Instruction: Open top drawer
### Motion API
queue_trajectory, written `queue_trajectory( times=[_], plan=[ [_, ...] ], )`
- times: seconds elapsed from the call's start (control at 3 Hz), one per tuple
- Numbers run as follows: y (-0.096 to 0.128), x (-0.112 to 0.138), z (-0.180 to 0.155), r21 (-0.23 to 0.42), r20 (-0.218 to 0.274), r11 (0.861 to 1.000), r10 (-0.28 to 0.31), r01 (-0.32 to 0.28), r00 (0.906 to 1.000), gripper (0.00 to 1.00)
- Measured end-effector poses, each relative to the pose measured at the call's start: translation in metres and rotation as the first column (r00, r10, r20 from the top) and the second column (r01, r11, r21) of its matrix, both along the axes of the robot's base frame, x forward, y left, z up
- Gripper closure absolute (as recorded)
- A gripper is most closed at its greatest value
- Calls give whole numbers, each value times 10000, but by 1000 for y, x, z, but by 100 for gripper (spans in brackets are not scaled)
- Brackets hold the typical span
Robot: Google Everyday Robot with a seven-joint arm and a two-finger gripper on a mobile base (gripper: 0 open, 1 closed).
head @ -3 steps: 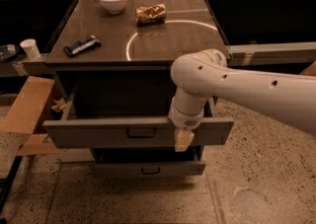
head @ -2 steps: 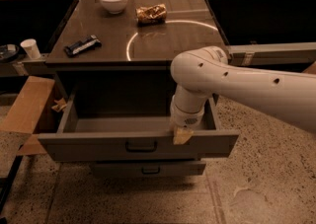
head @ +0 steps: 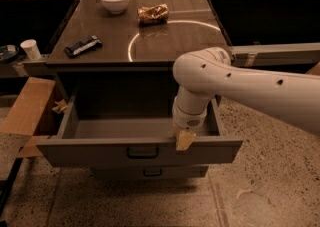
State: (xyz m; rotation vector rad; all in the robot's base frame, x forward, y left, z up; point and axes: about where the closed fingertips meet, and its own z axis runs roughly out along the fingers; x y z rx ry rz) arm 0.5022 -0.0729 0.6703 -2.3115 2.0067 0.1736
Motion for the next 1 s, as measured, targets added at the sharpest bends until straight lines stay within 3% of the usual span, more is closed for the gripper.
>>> queue_trajectory(
  times=[0.33, 0.67, 1.0],
  plan=[
    [0, 0, 0, 0, 0, 10000, 0, 0, 10000, 16],
    [0, 0, 0, 0, 1, 10000, 1, -1, 10000, 0],
    [-5, 6, 14, 163, 285, 9995, 279, -284, 9992, 0]
  ],
)
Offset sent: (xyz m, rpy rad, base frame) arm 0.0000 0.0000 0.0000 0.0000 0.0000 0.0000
